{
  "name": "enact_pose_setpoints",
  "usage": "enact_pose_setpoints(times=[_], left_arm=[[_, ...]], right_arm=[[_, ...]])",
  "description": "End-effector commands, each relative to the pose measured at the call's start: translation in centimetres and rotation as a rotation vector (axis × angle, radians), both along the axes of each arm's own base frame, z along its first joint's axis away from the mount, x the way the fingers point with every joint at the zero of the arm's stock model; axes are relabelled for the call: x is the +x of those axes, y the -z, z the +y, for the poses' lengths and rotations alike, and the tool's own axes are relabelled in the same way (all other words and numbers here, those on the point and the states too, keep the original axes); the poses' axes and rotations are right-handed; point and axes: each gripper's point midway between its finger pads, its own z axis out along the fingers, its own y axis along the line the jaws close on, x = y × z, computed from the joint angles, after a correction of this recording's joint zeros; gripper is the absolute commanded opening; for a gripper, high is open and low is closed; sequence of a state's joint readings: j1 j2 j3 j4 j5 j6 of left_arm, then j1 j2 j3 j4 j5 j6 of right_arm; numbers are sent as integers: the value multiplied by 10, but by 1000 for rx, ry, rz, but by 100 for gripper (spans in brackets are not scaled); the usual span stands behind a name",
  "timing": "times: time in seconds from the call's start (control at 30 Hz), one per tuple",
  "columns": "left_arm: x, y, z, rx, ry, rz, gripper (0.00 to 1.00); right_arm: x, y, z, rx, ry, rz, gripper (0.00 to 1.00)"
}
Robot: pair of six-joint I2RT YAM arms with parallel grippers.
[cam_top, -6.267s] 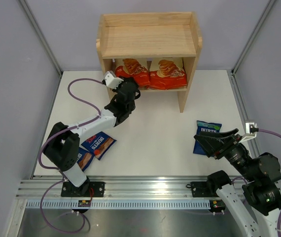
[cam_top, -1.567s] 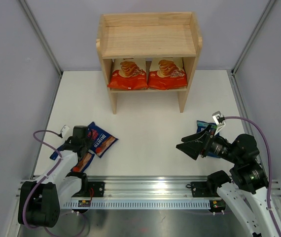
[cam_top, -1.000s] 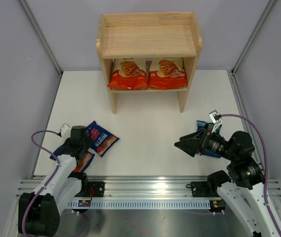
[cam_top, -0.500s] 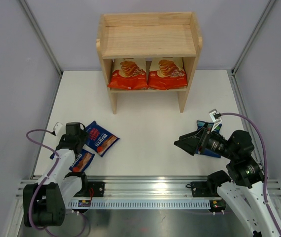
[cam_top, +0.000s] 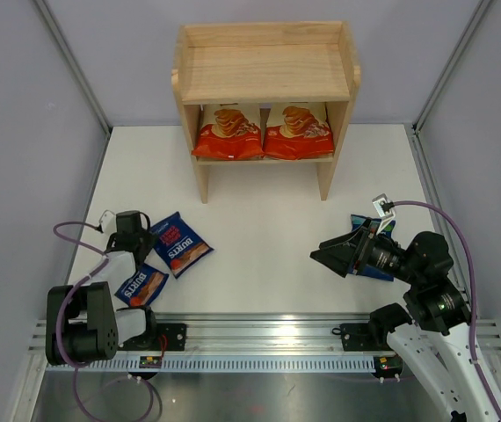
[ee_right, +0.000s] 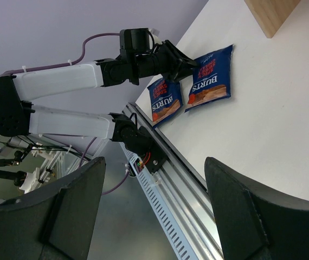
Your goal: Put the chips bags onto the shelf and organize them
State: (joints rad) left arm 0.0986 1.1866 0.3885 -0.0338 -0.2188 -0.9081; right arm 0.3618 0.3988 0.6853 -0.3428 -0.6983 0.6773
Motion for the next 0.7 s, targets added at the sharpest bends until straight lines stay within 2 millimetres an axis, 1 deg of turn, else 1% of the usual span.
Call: enact_pose_setpoints(times=[0.0,0.1,0.13,0.17,0.2,0.3,0.33,0.37,0.43,0.47,0.5,0.53,0.57,0.6,0.63,0.67], left_arm=[[8,-2,-7,-27,43,-45,28],[9,-5,-6,-18,40,-57,15],[10,-7,-6,-17,40,-65,6],[11,-9,-7,-19,48,-71,2],[11,-10,-8,-21,58,-75,0],[16,-18,-13,-31,91,-98,0],[17,-19,-13,-30,90,-104,0],[19,-22,-17,-46,107,-124,0],[21,-30,-24,-72,124,-167,0],[20,-37,-30,-99,140,-204,0],[19,-41,-32,-109,146,-222,0],[19,-47,-34,-116,150,-246,0],[17,-57,-36,-125,148,-278,0],[15,-62,-37,-125,149,-296,0],[14,-69,-43,-142,172,-316,0],[10,-71,-47,-164,178,-317,0]], right_arm=[[-1,-7,0,2,0,-41,81],[0,-6,0,0,-2,-38,81],[0,-5,0,-1,0,-37,81],[0,-5,0,-2,-2,-36,81],[2,-4,1,-2,-1,-34,81],[7,3,3,-3,-2,-11,81],[7,2,3,-2,-3,-14,81],[9,6,5,0,-6,-2,81],[12,5,6,10,-6,-8,81],[16,13,8,10,-7,18,80],[18,11,10,22,-14,7,80],[21,14,12,28,-20,19,80],[25,27,16,31,-27,75,79],[27,24,19,51,-46,59,79],[29,27,21,60,-53,73,78],[34,38,24,68,-55,123,78]])
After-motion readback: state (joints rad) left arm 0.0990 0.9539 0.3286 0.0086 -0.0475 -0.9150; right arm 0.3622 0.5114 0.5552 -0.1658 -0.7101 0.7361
